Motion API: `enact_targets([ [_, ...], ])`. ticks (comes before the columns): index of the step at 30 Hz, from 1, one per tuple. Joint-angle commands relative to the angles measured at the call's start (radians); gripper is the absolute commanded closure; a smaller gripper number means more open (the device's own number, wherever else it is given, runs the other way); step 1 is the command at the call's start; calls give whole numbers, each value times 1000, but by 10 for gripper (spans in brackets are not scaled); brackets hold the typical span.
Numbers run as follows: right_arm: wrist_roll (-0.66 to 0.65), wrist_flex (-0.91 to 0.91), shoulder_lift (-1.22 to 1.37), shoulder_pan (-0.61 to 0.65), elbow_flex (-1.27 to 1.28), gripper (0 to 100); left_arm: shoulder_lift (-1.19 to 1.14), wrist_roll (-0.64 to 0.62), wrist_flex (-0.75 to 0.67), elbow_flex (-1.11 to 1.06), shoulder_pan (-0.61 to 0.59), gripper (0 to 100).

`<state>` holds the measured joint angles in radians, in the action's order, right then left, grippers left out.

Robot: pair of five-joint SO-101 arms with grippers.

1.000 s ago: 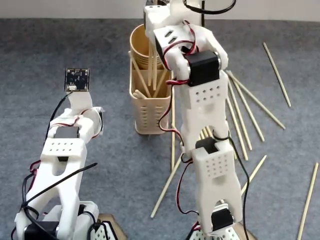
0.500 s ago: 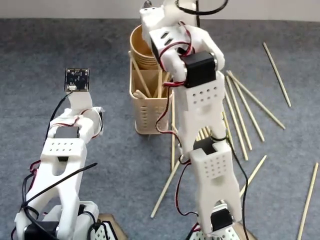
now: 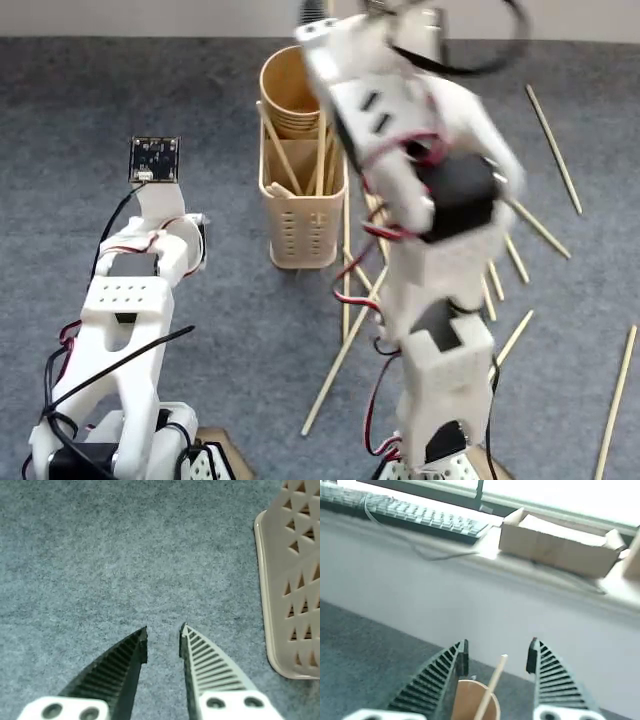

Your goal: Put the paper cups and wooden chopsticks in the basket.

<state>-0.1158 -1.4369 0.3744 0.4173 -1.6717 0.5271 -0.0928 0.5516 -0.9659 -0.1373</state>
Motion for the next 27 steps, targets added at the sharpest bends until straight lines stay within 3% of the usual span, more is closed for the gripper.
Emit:
enact_targets([
  [1, -17, 27, -19, -65, 22, 807, 19, 12, -17, 8, 18, 857],
  [6, -12, 236, 137, -102, 243, 807, 19, 12, -11, 5, 18, 857],
  [9, -12, 325, 206, -113, 251, 807, 19, 12, -14, 5, 18, 857],
  [18, -15, 303, 232, -102, 246, 807, 19, 12, -15, 7, 18, 857],
  [27, -17, 196, 239, 10, 248, 807, 19, 12, -11, 5, 18, 857],
])
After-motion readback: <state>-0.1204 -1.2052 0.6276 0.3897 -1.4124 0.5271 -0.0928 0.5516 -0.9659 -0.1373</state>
